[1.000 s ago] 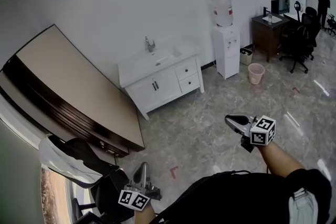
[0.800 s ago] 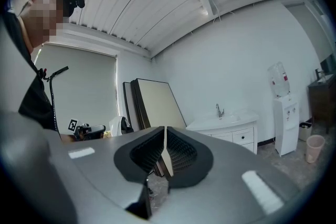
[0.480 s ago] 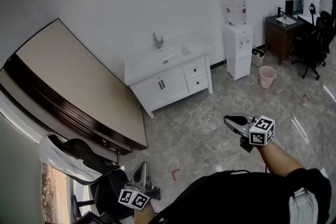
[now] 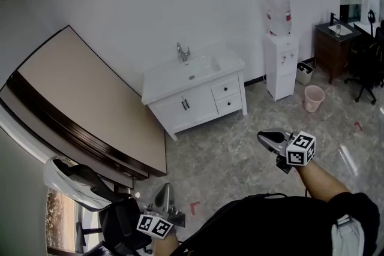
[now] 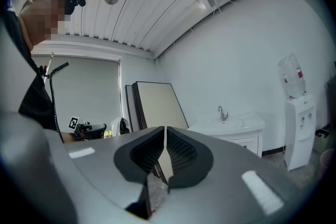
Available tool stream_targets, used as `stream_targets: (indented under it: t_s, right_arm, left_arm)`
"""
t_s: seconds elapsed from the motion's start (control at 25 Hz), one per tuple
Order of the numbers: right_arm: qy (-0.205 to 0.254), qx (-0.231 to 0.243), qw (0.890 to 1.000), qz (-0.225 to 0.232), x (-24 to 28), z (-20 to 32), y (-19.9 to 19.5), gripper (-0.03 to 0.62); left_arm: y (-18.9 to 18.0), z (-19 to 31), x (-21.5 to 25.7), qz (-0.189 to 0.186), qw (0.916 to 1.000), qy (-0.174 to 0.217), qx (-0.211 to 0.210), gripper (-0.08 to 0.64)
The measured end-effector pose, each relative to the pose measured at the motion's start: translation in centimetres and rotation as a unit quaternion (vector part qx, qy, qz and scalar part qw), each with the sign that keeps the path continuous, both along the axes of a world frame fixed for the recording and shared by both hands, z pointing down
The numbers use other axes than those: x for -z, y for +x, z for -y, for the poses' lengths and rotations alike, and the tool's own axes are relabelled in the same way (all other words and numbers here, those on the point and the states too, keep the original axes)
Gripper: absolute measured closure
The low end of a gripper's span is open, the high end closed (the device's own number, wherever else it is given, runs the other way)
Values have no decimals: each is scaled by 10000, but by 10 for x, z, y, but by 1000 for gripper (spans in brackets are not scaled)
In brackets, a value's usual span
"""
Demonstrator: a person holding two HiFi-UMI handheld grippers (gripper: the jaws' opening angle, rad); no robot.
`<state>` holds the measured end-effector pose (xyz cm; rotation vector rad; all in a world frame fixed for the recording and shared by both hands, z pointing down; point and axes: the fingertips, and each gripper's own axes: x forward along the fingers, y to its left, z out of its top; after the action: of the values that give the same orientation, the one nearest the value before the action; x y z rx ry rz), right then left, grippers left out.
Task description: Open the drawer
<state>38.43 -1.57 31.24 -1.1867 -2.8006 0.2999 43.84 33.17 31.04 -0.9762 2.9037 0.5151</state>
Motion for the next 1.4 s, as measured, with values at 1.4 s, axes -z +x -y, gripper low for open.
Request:
stream_targets:
  t_s: [1.4]
  right_arm:
    - [2, -363, 9993, -117, -1, -206, -209, 588]
  left_arm:
    - [-232, -203, -4, -141, 9992, 12, -375, 568]
